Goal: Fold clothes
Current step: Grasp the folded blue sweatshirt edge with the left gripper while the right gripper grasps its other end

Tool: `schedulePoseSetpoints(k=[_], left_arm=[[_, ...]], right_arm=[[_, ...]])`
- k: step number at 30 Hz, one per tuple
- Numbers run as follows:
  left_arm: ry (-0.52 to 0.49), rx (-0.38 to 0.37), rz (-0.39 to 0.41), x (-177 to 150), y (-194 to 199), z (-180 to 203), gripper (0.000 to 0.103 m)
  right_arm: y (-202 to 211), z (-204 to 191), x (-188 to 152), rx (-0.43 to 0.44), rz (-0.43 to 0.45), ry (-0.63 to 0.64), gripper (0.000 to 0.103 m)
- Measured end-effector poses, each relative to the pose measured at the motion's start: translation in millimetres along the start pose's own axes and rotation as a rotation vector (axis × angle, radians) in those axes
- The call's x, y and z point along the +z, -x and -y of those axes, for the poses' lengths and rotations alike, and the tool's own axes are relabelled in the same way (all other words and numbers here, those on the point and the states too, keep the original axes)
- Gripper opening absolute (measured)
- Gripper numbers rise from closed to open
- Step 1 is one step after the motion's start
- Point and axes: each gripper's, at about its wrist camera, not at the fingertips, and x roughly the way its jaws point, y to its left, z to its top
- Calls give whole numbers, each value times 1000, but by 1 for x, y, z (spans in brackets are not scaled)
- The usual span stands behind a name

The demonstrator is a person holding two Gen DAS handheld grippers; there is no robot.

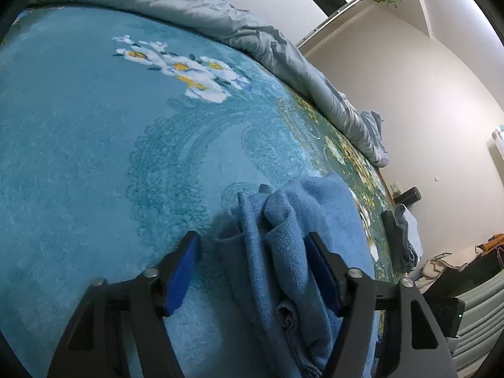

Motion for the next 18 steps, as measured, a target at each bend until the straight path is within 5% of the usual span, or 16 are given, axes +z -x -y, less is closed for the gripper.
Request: schedulePoseSetpoints(k=[3,6,18], left_arm=[[44,-13,4,-2,-1,-2,32],[55,-11,16,-7,3,3,22],[39,-122,-46,-72,19,38,19]], right_arm=[[1,-3,-1,12,-5,-1,23],[8,-4,5,41,-4,3,19],[74,50,73,8,11,48,16]])
